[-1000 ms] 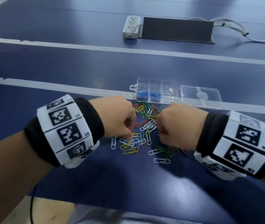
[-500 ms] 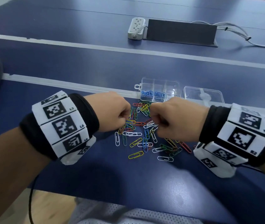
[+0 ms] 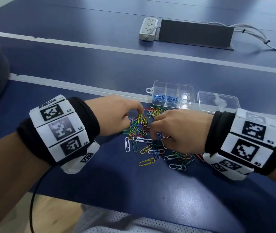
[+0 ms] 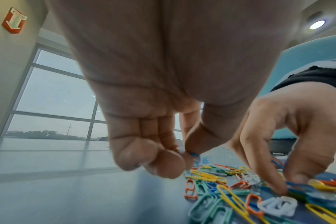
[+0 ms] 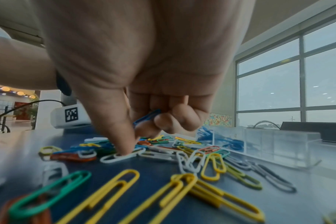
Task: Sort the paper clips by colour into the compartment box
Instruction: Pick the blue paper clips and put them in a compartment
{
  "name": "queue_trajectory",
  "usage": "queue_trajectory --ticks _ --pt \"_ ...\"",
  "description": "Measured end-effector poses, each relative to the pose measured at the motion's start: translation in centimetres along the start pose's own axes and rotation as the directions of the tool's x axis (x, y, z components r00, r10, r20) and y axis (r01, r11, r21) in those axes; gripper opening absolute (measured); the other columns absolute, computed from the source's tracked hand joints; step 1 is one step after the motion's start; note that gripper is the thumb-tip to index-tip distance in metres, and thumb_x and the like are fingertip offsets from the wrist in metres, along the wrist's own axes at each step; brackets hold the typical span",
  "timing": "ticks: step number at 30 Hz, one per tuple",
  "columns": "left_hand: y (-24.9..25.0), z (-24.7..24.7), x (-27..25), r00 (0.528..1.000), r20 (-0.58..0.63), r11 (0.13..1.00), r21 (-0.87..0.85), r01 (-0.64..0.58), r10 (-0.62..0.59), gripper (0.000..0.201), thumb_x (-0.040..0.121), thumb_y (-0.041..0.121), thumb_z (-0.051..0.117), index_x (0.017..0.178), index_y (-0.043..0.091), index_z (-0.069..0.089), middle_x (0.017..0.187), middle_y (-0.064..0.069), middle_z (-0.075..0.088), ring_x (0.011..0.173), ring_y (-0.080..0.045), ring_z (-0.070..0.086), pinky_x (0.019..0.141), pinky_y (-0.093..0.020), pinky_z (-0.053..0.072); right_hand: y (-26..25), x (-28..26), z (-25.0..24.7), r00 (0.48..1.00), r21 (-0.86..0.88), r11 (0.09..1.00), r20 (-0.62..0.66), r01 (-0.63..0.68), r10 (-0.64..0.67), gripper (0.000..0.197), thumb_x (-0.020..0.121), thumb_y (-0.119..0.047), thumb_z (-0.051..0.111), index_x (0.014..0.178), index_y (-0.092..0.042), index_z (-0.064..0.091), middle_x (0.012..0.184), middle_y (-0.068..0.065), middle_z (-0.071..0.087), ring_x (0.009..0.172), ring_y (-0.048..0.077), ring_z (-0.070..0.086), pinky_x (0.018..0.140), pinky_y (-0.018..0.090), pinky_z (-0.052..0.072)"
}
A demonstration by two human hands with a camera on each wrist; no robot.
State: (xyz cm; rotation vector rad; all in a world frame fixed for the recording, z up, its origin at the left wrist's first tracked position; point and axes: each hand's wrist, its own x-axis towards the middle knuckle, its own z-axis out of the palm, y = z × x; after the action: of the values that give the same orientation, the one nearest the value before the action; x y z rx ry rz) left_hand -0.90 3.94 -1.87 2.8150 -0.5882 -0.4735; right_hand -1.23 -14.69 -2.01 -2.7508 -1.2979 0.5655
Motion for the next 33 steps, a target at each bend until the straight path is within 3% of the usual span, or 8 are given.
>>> queue_trajectory --ticks 4,8,12,18,21,24,27,33 --pt "0.2 -0.4 0.1 0.997 0.058 0.987 -0.143 0.067 -0.059 0.025 0.087 0.012 0.042 0.091 0.027 0.062 0.059 0.008 0.051 0.055 -0.002 0.045 0.056 -0.016 0.035 0.7 0.1 -0.1 0.998 0.032 0.999 -0.055 -0.032 0.033 0.020 0.084 -0.020 0.050 0.098 -0.023 0.065 0.095 -0.005 0.063 0.081 0.012 0.051 0.079 0.029 0.047" --pt "-0.3 -0.1 0.6 0.987 0.105 0.870 -0.466 0.158 -0.123 0.020 0.087 0.008 0.039 0.077 0.020 0.053 0.051 0.001 0.057 0.048 -0.017 0.053 0.059 -0.024 0.043 0.6 0.2 -0.1 0.979 0.280 0.953 -0.126 -0.119 0.159 0.010 0.079 -0.027 0.045 0.075 -0.025 0.053 0.065 -0.008 0.053 0.062 0.012 0.046 0.064 0.027 0.041" --pt "-0.9 0.0 1.0 0.984 0.167 0.721 -0.676 0.154 -0.054 0.037 0.090 -0.008 0.033 0.092 0.022 0.055 0.053 -0.006 0.059 0.046 -0.021 0.055 0.057 -0.030 0.051 0.9 0.9 -0.1 0.946 0.779 0.577 0.063 -0.245 0.318 0.017 0.087 -0.017 0.044 0.071 -0.015 0.049 0.055 -0.002 0.057 0.050 0.019 0.048 0.050 0.027 0.043" --pt "-1.0 0.1 1.1 0.977 0.205 0.624 -0.758 0.192 -0.051 0.020 0.062 0.007 0.037 0.072 0.013 0.053 0.057 -0.006 0.058 0.045 -0.018 0.056 0.052 -0.026 0.050 1.4 1.6 -0.9 0.921 0.940 0.214 0.182 -0.266 0.345 0.019 0.089 0.000 0.044 0.092 -0.006 0.061 0.055 0.006 0.053 0.044 0.015 0.047 0.038 0.016 0.039" --pt "-0.9 0.0 1.0 0.977 0.195 0.517 -0.830 0.208 -0.080 0.016 0.051 0.006 0.039 0.065 0.010 0.046 0.056 -0.005 0.048 0.037 -0.015 0.044 0.037 -0.019 0.036 1.2 2.8 -1.2 0.900 0.863 0.392 0.146 -0.319 0.410 0.027 0.087 0.001 0.041 0.089 -0.009 0.066 0.066 0.010 0.057 0.050 0.016 0.050 0.039 0.016 0.043" --pt "-0.7 0.0 1.2 0.983 0.151 0.742 -0.647 0.175 -0.100 0.014 0.059 0.025 0.056 0.063 0.016 0.047 0.044 0.007 0.043 0.043 -0.013 0.038 0.045 -0.022 0.031 0.3 3.6 -1.6 0.911 0.653 0.668 0.087 -0.358 0.403 0.029 0.084 -0.007 0.044 0.072 -0.023 0.065 0.065 0.003 0.058 0.054 0.013 0.050 0.049 0.019 0.041" --pt "-0.7 0.2 0.8 0.993 0.081 0.956 -0.275 0.106 -0.086 0.019 0.078 0.034 0.067 0.068 0.023 0.056 0.043 0.009 0.044 0.044 -0.003 0.041 0.051 -0.019 0.032 -0.5 3.9 -2.0 0.911 0.550 0.751 0.045 -0.366 0.411 0.023 0.086 -0.011 0.045 0.078 -0.025 0.062 0.058 -0.007 0.047 0.055 0.004 0.042 0.051 0.018 0.032" --pt "-0.7 0.2 0.6 0.993 0.096 0.991 -0.111 0.073 -0.062 0.013 0.079 0.028 0.067 0.091 0.033 0.070 0.045 0.006 0.042 0.044 0.005 0.045 0.049 -0.015 0.031 -0.4 3.8 -2.2 0.904 0.420 0.817 0.021 -0.396 0.428 0.037 0.086 -0.011 0.041 0.093 -0.027 0.073 0.067 -0.010 0.054 0.074 0.013 0.048 0.059 0.020 0.038"
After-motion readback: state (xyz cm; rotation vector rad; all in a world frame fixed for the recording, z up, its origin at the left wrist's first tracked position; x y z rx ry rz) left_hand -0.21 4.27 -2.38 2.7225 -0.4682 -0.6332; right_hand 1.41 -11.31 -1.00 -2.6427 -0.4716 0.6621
